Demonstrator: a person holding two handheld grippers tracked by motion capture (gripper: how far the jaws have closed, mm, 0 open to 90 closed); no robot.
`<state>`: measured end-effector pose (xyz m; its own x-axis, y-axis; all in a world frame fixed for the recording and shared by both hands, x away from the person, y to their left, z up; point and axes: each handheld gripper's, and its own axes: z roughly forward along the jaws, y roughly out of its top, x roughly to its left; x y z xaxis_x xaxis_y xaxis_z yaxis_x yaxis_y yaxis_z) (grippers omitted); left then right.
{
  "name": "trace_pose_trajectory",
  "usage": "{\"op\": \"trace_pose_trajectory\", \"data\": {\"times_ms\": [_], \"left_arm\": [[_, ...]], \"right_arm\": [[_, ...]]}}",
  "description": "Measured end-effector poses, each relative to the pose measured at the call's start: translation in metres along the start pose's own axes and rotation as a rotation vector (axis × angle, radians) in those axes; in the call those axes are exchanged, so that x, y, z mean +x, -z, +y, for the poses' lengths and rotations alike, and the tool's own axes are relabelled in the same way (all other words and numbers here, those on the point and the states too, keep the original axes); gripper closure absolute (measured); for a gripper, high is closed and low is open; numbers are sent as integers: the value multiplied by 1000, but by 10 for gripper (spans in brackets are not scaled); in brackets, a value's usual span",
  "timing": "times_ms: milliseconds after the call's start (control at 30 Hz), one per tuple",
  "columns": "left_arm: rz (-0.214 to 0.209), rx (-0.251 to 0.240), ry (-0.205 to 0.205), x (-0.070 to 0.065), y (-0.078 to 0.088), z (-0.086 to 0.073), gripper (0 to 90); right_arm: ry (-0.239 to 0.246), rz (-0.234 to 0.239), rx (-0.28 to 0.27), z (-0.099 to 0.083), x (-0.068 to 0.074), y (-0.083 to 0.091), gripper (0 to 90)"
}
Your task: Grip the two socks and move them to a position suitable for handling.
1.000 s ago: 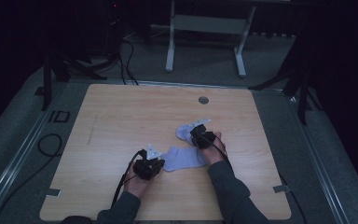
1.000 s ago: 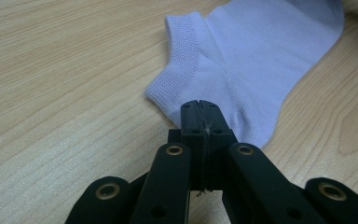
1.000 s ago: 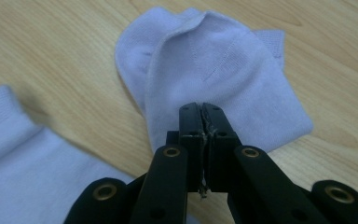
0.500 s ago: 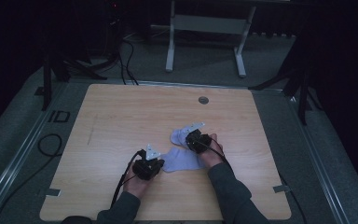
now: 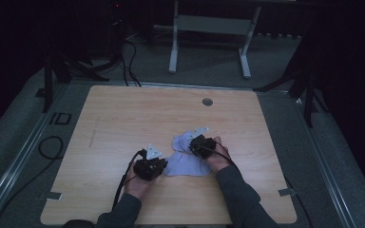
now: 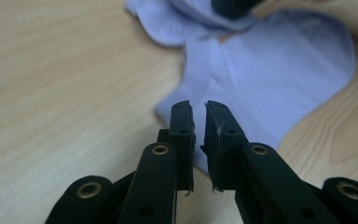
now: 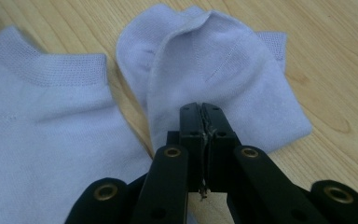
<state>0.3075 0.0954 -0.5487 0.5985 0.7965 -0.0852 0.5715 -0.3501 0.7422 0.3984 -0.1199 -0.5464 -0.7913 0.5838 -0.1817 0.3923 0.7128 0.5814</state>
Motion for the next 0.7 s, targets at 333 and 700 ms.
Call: {"op": "trace_pose_trajectory", "data": {"times_ms": [333, 700], "left_arm": [[-13, -40, 17, 22, -29, 31, 844], [-21, -2, 33, 29, -66, 47, 889]], "right_arm": [[5, 14, -14, 0, 0, -1, 879], [1, 27, -26, -1, -2, -1, 878]]}}
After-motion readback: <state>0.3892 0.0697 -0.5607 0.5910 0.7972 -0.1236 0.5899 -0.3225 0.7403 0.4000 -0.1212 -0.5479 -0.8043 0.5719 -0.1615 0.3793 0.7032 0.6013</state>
